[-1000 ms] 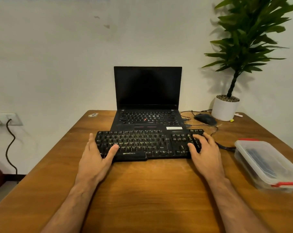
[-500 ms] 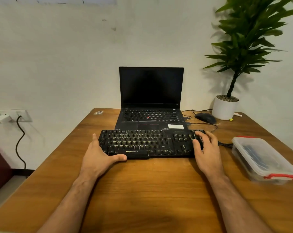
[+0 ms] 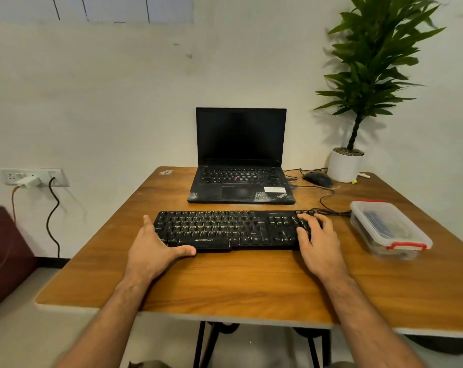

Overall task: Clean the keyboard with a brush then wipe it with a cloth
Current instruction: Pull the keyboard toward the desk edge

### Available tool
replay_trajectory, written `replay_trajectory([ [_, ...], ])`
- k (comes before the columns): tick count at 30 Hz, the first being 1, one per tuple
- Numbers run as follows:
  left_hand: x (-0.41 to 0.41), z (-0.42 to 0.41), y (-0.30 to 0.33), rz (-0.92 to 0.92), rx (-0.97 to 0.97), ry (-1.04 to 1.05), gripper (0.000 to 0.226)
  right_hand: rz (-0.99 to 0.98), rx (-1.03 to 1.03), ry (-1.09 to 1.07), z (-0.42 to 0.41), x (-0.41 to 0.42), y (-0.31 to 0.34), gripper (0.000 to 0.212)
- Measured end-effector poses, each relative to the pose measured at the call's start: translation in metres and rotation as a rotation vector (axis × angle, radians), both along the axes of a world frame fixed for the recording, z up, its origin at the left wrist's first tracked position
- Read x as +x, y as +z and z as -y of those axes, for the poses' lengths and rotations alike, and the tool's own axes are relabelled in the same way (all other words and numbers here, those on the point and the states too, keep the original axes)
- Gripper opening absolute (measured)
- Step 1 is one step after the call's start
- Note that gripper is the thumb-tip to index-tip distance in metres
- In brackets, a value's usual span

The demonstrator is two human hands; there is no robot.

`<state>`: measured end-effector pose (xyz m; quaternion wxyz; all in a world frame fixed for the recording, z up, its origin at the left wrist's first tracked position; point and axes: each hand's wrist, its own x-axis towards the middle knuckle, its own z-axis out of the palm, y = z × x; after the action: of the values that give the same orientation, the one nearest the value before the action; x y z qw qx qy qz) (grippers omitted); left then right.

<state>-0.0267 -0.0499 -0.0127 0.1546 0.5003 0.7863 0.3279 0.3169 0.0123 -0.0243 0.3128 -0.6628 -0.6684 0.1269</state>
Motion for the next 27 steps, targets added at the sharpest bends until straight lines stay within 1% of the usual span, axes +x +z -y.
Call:
replay_trajectory([
  [5, -0.003, 0.015, -0.003, -0.064, -0.028, -0.007, 0.160, -0.031, 0.040, -0.019, 0.015, 0.001, -0.002, 0.040],
  [9, -0.005, 0.024, -0.005, -0.070, -0.025, -0.017, 0.160, -0.002, 0.047, -0.056, 0.025, 0.000, -0.001, 0.038],
  [12, -0.004, 0.025, -0.005, -0.074, 0.004, -0.013, 0.149, 0.040, 0.062, -0.066, 0.029, -0.003, 0.002, 0.037],
  [14, -0.003, 0.026, -0.006, -0.122, 0.035, -0.030, 0.140, 0.107, 0.148, 0.001, 0.030, -0.008, 0.002, 0.036],
  [17, 0.003, 0.030, -0.008, -0.315, 0.083, -0.108, 0.124, 0.190, 0.164, 0.146, 0.031, -0.014, 0.000, 0.036],
  [20, 0.011, 0.033, -0.008, -0.482, 0.109, -0.230, 0.113, 0.218, 0.160, 0.191, 0.030, -0.015, 0.001, 0.036],
  [24, 0.032, 0.033, -0.001, -0.549, 0.150, -0.337, 0.104, 0.203, 0.218, 0.215, 0.028, -0.013, 0.003, 0.028],
  [27, 0.077, 0.019, 0.005, -0.540, 0.206, -0.450, 0.091, 0.176, 0.236, 0.197, 0.021, -0.001, 0.012, 0.033],
])
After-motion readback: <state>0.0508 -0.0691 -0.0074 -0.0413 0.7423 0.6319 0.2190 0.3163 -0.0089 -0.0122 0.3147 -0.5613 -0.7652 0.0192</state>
